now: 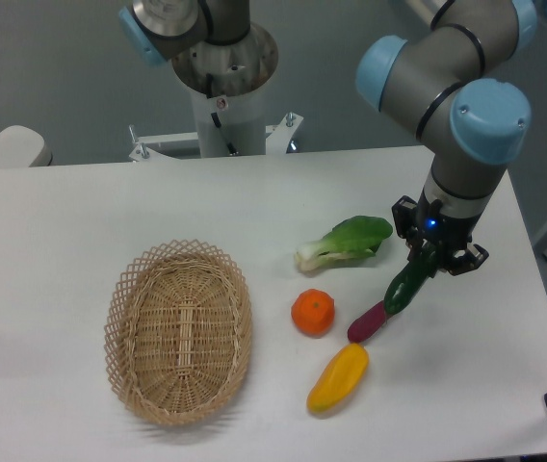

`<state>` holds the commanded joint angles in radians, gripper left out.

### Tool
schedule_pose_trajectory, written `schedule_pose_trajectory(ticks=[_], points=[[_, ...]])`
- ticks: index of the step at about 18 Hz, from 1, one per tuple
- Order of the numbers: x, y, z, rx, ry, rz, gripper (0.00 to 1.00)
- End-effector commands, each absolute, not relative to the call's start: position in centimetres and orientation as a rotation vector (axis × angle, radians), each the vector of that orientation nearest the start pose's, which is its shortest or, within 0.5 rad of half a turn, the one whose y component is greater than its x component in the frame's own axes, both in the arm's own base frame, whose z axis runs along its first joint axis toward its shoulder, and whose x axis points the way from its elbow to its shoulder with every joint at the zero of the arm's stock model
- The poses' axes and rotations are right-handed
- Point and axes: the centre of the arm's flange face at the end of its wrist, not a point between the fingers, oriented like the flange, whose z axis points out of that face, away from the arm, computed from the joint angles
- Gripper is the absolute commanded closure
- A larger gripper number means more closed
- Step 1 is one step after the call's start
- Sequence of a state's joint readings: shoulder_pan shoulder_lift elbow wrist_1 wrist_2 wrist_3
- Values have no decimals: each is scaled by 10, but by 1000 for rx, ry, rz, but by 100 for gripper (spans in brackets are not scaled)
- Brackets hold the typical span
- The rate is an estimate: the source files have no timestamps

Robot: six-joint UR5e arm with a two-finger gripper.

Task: Place the cucumber on the table
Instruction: 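Lower the held green cucumber upright toward the table with the gripper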

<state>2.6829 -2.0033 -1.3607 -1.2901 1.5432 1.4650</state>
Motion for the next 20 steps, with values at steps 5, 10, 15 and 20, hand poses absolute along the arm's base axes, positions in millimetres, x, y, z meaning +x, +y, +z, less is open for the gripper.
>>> schedule_pose_trajectory(ticks=[5, 10, 15, 20], points=[[-546, 421, 353, -3045, 544, 97, 68], [-554, 428, 318, -3040, 530, 134, 68], [-563, 435, 286, -3042, 336, 201, 68], [-570, 439, 253, -3067, 120, 136, 68]])
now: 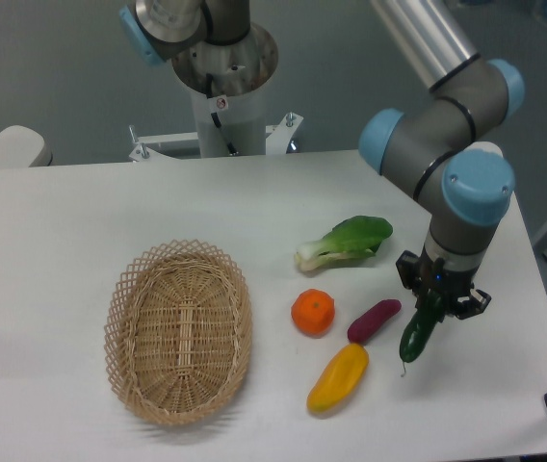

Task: Place the cucumber on the table
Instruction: 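Lower the held green cucumber upright toward the table with the gripper, then set the cucumber down on the table beside the purple sweet potato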

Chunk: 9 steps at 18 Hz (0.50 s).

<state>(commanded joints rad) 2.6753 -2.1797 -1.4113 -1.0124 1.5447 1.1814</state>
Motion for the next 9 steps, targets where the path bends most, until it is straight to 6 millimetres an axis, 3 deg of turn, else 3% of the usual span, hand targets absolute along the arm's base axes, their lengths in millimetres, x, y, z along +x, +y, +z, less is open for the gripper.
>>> schedule_pose_trajectory(ticks=[4, 9], points=[[-586, 437, 225, -3061, 115, 158, 68], [-595, 416, 202, -3078, 198, 136, 68]])
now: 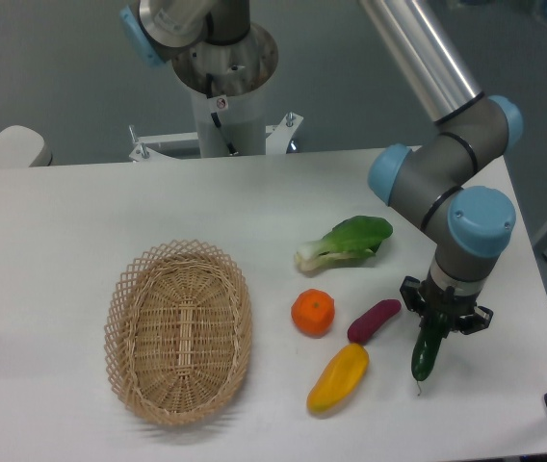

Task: Place the cucumber on the table
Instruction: 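Set the cucumber down on the table beside the purple sweet potato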

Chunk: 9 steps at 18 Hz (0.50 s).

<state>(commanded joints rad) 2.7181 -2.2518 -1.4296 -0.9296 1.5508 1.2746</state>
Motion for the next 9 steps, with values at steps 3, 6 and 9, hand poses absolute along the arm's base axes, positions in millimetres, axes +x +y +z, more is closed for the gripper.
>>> schedule_pose_trajectory(ticks=[3, 6, 9], points=[[-600, 413, 201, -3089, 209, 146, 67], [-602, 412, 198, -3090, 207, 143, 54], [-608, 416, 209, -3080, 216, 185, 5]])
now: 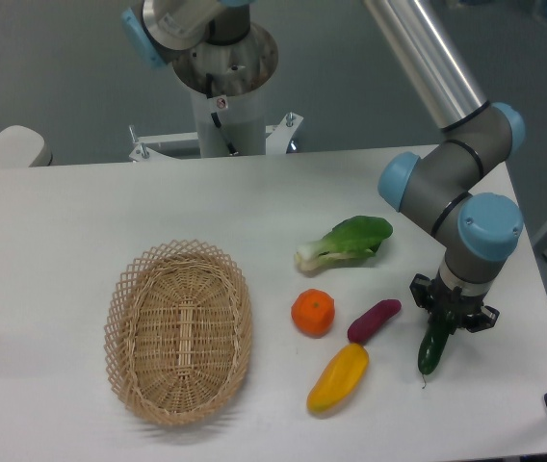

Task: Place the cucumber on the table
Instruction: 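Set the cucumber down on the table beside the purple sweet potato, then open the gripper and raise it off the cucumber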

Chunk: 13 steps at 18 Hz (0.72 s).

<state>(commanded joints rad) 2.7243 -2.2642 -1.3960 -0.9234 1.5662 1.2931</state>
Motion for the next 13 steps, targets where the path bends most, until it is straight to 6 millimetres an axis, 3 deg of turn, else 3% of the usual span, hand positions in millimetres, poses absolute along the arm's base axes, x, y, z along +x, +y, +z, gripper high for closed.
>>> schedule_pose_trajectory(ticks=[1, 6, 9, 13], points=[[-608, 416, 213, -3078, 218, 191, 0], [-605, 427, 258, -3054, 246, 284, 0], [-584, 437, 297, -3072, 313, 321, 0], [-570, 429, 338, -3084, 496, 250, 0]])
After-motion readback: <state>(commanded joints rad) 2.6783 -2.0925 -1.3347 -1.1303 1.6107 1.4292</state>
